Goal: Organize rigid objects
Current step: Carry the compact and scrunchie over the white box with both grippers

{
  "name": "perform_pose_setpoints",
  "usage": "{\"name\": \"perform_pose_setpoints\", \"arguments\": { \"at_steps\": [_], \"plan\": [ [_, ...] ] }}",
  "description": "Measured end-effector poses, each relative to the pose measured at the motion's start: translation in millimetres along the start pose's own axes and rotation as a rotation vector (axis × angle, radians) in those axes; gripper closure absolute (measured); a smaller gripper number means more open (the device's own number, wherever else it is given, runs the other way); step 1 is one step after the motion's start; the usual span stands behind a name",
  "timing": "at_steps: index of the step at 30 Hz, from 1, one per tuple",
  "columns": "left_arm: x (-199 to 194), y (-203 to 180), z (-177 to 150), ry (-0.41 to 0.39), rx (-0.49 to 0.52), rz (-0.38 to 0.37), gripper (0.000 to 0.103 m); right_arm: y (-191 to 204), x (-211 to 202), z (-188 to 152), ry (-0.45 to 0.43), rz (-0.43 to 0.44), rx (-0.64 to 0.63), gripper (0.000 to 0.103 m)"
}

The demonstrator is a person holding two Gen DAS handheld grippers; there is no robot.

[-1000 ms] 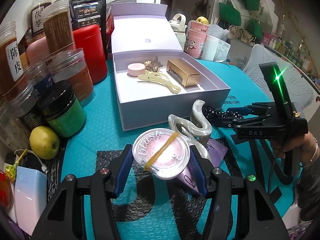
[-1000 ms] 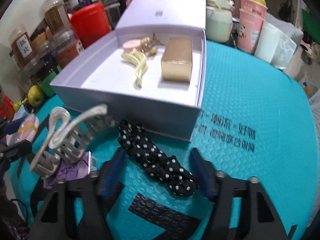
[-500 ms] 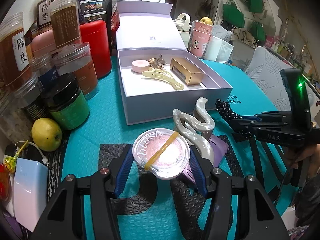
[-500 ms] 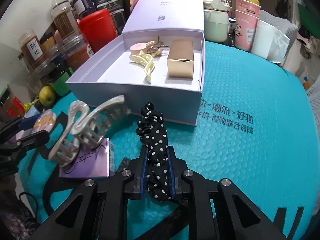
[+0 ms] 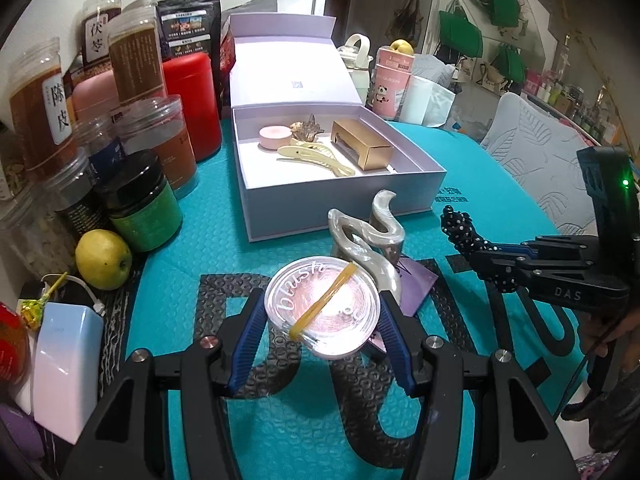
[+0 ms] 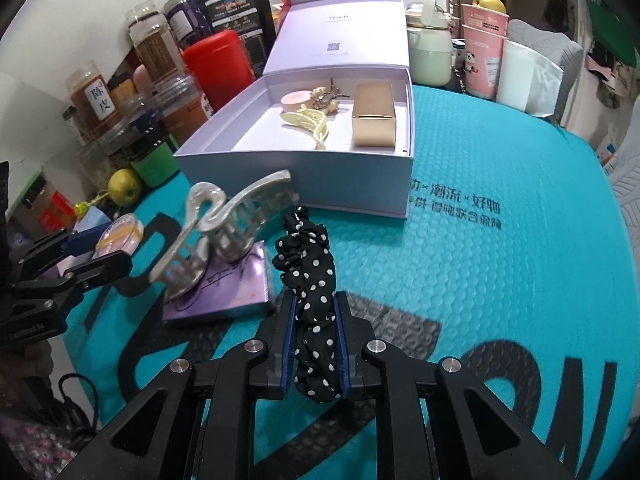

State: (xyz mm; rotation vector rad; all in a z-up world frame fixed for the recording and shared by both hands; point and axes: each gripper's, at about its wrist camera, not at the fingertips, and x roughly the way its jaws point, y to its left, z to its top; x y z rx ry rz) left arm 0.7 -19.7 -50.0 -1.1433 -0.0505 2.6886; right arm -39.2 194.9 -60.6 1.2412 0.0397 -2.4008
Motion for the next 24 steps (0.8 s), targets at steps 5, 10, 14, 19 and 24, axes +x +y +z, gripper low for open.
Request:
{"name": "perform_pose_setpoints", "arguments": {
  "at_steps": [5, 10, 14, 19, 24],
  "plan": [
    [-10, -6, -3, -0.019, 0.007, -0.003, 0.048, 10, -17, -10, -0.021, -0.004, -0.014, 0.086],
    [-16, -15, -2, -0.036, 0.022, -0.017, 0.048, 19, -29, -19, -0.037, 0.005, -0.023, 0.086],
    [-17, -20, 2, -0.04, 0.023, -0.016, 0.048, 24, -35, -24, -0.049, 0.009, -0.027, 0.086],
    [-17, -22, 11, -0.054, 0.016, -0.029, 0.048, 27, -39, -26, -0.064, 0.022, -0.028, 0.086],
    [-15, -26, 23, -0.069, 0.033, -0.029, 0.048, 26, -41, -21, -0.067, 0.035, -0.021, 0.086]
  ]
}}
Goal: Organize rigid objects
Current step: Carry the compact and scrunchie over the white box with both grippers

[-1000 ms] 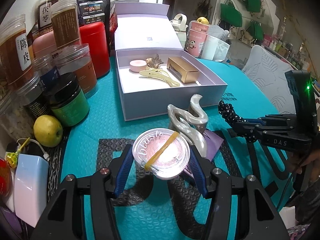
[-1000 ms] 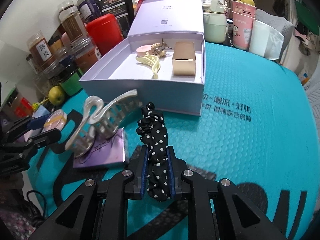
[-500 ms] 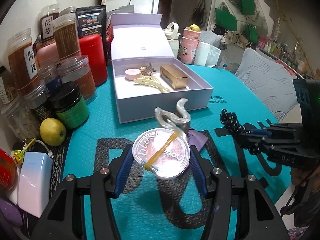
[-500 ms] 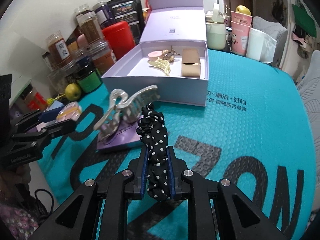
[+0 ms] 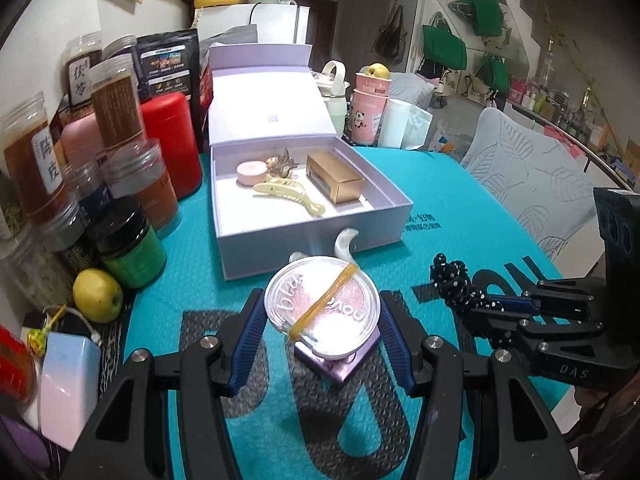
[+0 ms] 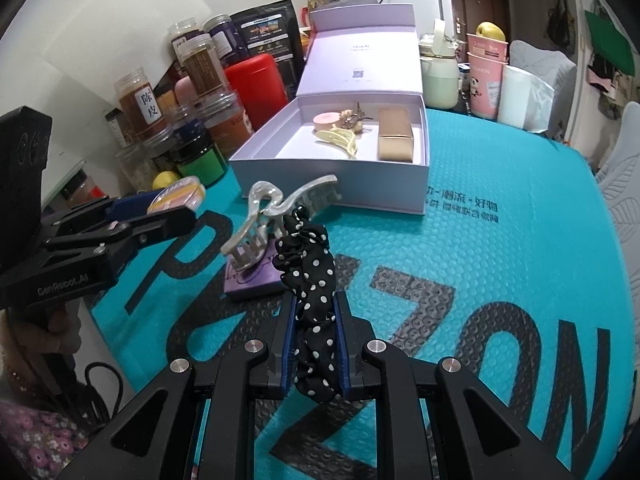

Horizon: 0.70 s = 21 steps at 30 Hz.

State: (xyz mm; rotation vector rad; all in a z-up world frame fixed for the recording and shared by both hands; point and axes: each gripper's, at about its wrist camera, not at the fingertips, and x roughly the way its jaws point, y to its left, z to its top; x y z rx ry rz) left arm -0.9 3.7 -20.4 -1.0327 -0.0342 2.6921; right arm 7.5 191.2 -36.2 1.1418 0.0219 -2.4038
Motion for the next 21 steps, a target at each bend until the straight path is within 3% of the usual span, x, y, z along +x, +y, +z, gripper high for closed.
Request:
{"name": "perform_pose_setpoints", "arguments": {
  "at_steps": [10, 21],
  "plan": [
    [8, 0, 25, 0.009, 0.006, 0.0, 0.048, -12, 1, 24, -0.006, 0.009, 0.018, 0.086],
    [2, -3, 68, -0.051, 0.068, 0.037, 0.048, -11, -6, 62, -0.054, 0.021, -0.048, 0.086]
  ]
}}
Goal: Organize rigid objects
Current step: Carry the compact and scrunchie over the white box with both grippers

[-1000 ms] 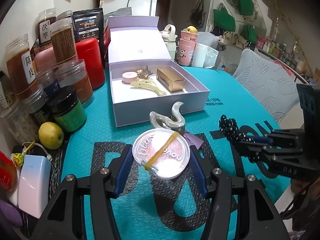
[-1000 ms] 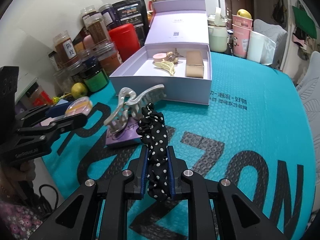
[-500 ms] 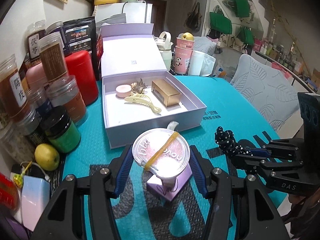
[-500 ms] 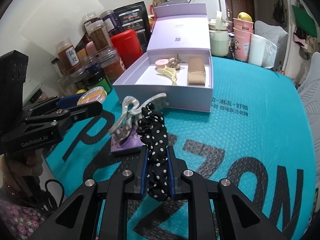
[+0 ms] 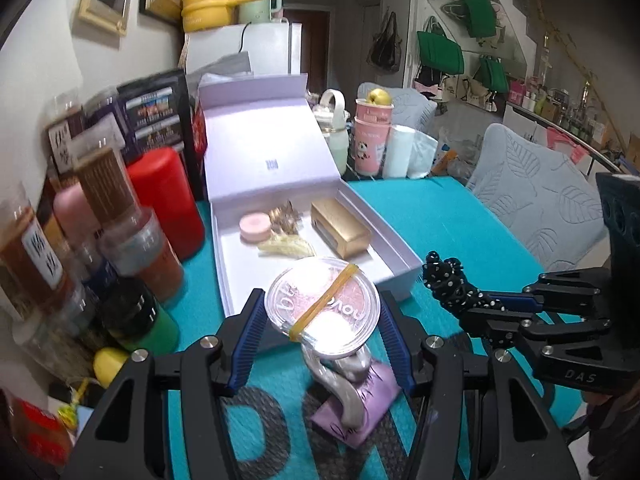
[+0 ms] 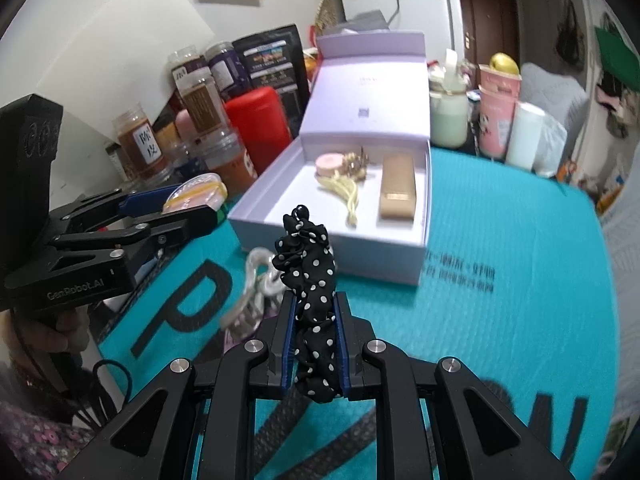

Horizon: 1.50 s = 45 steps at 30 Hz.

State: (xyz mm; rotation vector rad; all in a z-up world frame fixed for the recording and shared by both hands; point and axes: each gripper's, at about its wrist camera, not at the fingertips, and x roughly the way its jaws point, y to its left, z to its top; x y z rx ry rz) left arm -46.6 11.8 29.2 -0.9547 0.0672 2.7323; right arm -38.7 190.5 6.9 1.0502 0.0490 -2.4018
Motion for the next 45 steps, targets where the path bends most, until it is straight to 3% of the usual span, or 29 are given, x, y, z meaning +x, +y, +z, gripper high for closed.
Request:
{"name": "perform_pose_setpoints", "arguments": {
  "at_steps": [10, 18, 45],
  "plan": [
    [5, 5, 37, -0.037, 0.031, 0.01, 0.048, -3, -10, 32, -0.019, -0.007, -0.069, 0.086],
    [22, 8, 59, -0.024, 0.036, -0.021, 0.048, -14, -7, 53, -0.026, -0.001, -0.081, 0.086],
    [97, 46, 119, -0.013, 0.008, -0.009, 0.048, -55, 48, 129, -0.049, 0.001, -0.097, 0.086]
  ]
}}
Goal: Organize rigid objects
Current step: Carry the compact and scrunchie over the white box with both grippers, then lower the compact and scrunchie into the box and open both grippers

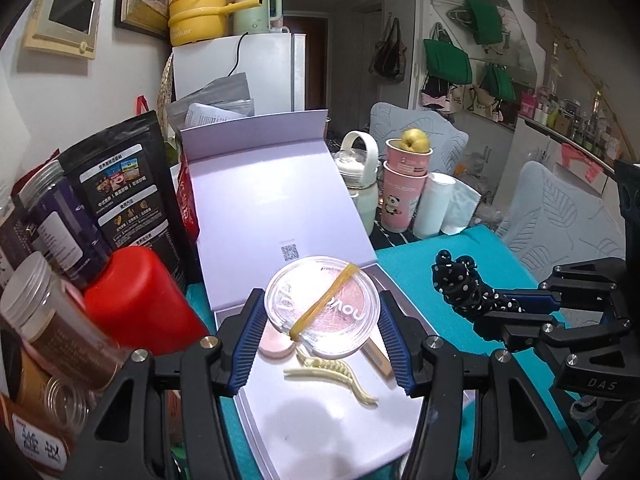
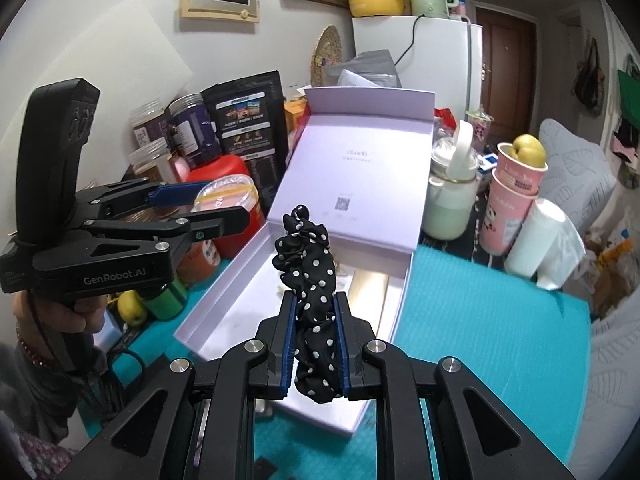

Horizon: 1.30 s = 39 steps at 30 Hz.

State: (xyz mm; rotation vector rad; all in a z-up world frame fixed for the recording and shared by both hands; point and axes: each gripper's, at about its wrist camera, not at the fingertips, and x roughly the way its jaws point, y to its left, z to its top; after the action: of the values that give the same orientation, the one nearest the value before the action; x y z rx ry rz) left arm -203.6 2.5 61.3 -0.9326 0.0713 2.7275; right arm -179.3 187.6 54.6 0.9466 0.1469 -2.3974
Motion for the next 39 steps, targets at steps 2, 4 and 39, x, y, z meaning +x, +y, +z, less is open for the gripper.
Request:
{"name": "perform_pose_setpoints", "arguments": {
  "at_steps": [2, 4, 39],
  "plan": [
    [6, 3, 3, 0.003, -0.003, 0.0, 0.048, -3, 8, 5, 0.006, 0.006, -0.006, 0.086],
    [12, 4, 6, 0.007, 0.0, 0.006, 0.048, -6, 16, 9, 0.013, 0.012, -0.005, 0.086],
    [139, 29, -6, 0.273, -0.021, 0.034, 0.048, -36, 128, 11, 0.172, -0.076, 0.016, 0.086]
  ]
}}
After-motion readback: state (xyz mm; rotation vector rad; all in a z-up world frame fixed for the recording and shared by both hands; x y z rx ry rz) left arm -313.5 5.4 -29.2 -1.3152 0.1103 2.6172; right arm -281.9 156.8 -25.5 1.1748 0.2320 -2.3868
